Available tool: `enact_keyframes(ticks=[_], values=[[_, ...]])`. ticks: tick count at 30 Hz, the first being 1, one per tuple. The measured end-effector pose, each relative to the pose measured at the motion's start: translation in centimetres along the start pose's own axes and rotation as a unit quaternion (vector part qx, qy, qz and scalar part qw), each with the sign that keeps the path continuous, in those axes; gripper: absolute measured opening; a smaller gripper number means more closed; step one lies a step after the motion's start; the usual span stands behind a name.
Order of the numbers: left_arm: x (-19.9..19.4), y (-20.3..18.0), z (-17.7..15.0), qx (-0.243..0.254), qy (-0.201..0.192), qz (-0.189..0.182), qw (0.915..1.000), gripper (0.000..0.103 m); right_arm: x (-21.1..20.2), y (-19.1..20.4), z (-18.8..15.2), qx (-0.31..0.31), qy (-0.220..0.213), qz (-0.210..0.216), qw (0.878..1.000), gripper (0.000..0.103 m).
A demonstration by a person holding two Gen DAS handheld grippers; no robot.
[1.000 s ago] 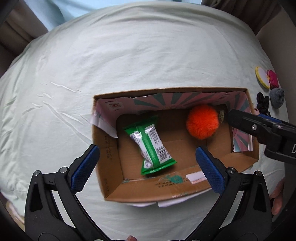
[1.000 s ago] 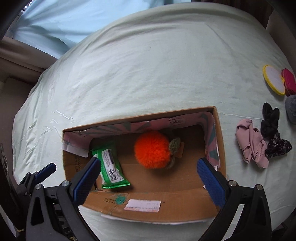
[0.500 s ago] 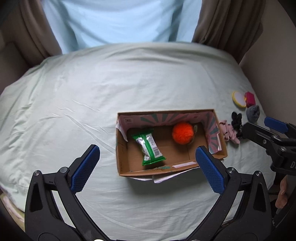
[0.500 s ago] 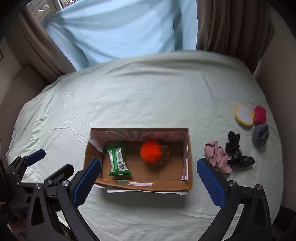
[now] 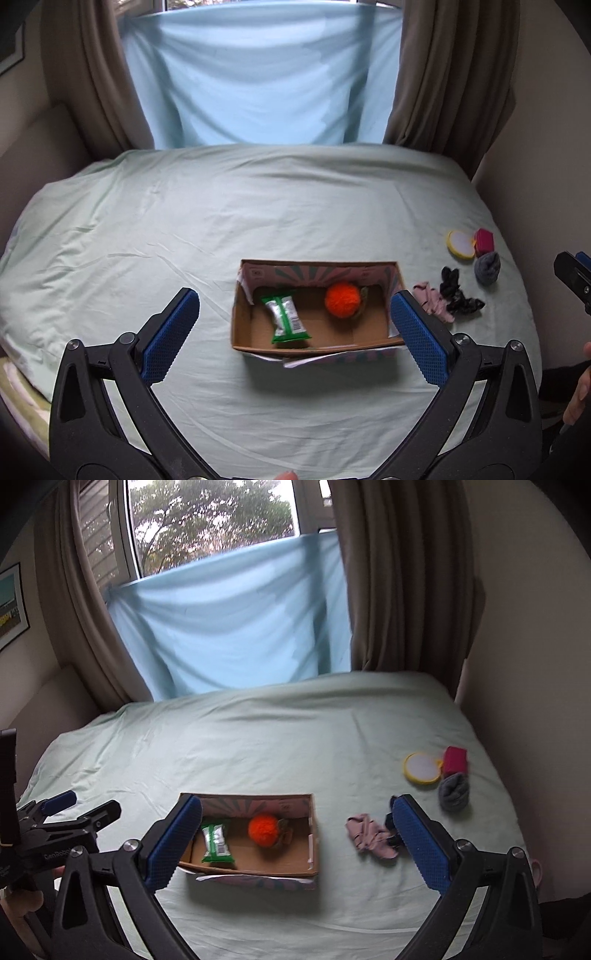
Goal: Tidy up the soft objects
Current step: 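Lift both tools away from the box, then grasp the pink fabric with left tool while right tool grasps the grey sock ball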
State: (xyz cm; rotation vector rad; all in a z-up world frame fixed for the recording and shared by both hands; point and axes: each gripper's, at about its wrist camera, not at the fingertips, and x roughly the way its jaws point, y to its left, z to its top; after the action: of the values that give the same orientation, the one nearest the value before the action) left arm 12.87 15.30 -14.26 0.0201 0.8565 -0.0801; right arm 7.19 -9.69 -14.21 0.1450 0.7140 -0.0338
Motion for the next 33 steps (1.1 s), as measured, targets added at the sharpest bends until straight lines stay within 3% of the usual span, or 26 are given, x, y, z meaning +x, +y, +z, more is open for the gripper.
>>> enact_keyframes(ticks=[6, 13, 22, 33], values=[[-2.1, -5.9, -0.2, -0.015, -0.01, -0.006, 0.9998, 0.103, -1.9, -6.4, 0.4, -0.003, -0.019, -0.009, 1.0, 0.103], [-1.0, -14.9, -0.1, -0.012, -0.015, -0.002, 0.9998, 0.103, -0.9, -14.8, 1.2, 0.003, -0.011, -0.004, 1.0, 0.103], [4.8, -24.5, -1.7, -0.041, 0.036, 0.002, 0.9985, 0.103, 4.6, -23.5, 1.0, -0.011, 0.04, 0.005, 0.999, 0.103], [16.1, -30.3, -5.3, -0.08, 0.132, -0.038, 0.9873, 0.103, 14.5, -29.8, -0.9, 0.016, 0.095, 0.007, 0.995, 0.103]])
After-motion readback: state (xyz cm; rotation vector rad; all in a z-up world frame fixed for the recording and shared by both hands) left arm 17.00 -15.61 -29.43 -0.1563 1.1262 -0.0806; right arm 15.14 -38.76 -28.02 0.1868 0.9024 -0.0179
